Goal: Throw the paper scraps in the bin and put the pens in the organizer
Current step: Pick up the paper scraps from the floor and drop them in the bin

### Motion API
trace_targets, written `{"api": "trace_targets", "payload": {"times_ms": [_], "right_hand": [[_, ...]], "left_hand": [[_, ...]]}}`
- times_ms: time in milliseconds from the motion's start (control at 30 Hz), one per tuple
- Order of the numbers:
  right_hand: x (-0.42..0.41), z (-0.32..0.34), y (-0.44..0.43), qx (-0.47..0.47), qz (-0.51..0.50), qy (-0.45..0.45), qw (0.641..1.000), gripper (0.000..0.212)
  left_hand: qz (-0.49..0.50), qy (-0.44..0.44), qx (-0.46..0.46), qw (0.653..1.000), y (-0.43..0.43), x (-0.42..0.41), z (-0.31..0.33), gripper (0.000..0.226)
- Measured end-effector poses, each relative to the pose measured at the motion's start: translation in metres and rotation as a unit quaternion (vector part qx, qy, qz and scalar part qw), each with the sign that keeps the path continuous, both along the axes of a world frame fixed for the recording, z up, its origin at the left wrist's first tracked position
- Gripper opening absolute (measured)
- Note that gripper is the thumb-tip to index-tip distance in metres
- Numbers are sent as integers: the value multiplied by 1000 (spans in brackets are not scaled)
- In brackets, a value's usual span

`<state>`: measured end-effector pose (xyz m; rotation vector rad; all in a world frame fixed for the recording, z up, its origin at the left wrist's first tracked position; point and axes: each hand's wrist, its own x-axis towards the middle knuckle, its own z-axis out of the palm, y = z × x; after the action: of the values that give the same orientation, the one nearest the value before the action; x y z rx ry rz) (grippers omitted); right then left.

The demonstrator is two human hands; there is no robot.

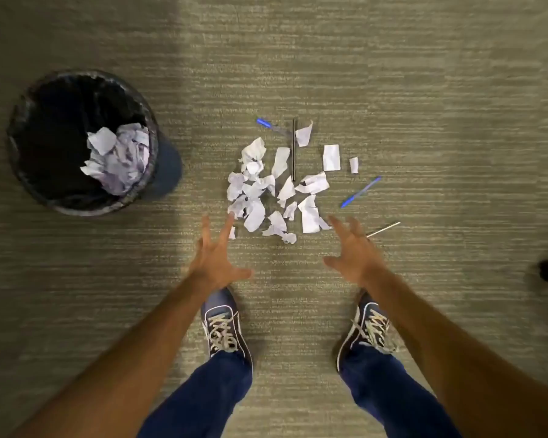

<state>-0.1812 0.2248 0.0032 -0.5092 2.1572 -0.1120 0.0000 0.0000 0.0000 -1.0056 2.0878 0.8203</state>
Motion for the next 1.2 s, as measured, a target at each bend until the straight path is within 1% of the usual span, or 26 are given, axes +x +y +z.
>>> {"api": "trace_targets", "payload": {"times_ms": [133,233,333,400,467,533,633,767,933,1033,1133,1200], "right_hand": [[-13,-80,-13,-6,8,8,1000,113],[-25,-127,-20,-21,1,57,998,122],[-43,-153,-33,-30,13,107,994,129],[-54,-163,-43,-30,25,132,991,127],[-62,-169,-52,-25,42,152,987,120],[-68,-171,-61,-30,53,168,984,108],[-69,-173,-76,-37,80,198,976,80],[-67,-174,-85,-60,87,207,973,54],[-72,-174,-83,-106,67,193,973,33],[-77,-168,-81,-128,18,169,977,24],[-79,-153,-78,-141,-81,132,978,22],[-78,-139,-76,-154,-160,103,970,21]], "left_hand": [[102,-5,-6,995,-2,-10,-79,143],[158,12,-21,987,0,-19,-127,145],[162,31,-41,985,0,-36,-151,139],[152,56,-54,985,1,-48,-160,132],[151,85,-71,982,2,-60,-164,121],[155,111,-93,977,1,-70,-166,103],[160,128,-123,971,4,-81,-164,72],[195,160,-132,959,4,-85,-160,57],[189,194,-137,953,-1,-78,-152,40],[205,196,-130,950,-4,-75,-142,37],[225,201,-120,946,-7,-73,-129,37],[232,210,-114,943,-10,-71,-115,36]]}}
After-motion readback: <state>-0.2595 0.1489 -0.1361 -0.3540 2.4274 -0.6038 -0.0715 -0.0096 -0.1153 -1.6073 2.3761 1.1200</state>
